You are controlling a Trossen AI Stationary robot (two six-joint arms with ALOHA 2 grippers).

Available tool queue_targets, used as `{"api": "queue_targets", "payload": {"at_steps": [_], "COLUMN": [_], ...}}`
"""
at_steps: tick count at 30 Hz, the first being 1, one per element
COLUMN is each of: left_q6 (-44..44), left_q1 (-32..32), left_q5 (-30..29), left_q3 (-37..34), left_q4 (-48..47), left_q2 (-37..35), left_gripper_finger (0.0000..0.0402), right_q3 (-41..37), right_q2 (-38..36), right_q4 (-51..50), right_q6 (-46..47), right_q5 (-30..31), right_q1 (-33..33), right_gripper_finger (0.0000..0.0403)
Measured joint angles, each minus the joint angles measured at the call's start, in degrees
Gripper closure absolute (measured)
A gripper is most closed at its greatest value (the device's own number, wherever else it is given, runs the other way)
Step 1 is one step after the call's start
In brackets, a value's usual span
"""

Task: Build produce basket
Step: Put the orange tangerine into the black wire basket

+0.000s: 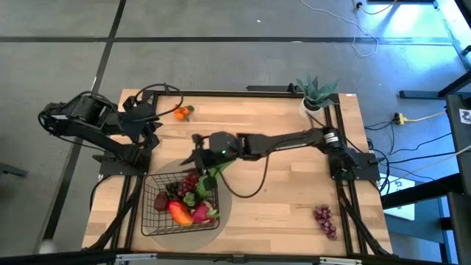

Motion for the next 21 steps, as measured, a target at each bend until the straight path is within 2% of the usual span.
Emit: {"api": "queue_targets", "payload": {"at_steps": [4, 10, 16, 21], "left_q6": [-1.01, -9.33, -12.17, -12.61], "left_q1": [0.0, 0.0, 0.0, 0.0], "left_q5": [-0.01, -0.23, -0.3, -0.47], "left_q3": [0.0, 0.0, 0.0, 0.0], "left_q4": [0.0, 0.01, 0.04, 0.35], "left_q2": [0.01, -0.01, 0.25, 1.3], "left_gripper_finger": [0.0308, 0.0308, 0.0308, 0.0308], "right_q3": [0.0, -0.02, -0.02, -0.02], "right_q2": [-4.52, -11.99, -19.3, -20.84], "right_q4": [-4.44, -13.57, -34.34, -53.36], "right_q6": [0.15, 3.62, 1.34, -2.72], "right_q5": [3.22, 4.69, 4.74, 2.76], "right_q1": [-0.67, -2.78, -7.43, -12.8], "right_gripper_finger": [0.0314, 0.0315, 0.0315, 0.0315]}}
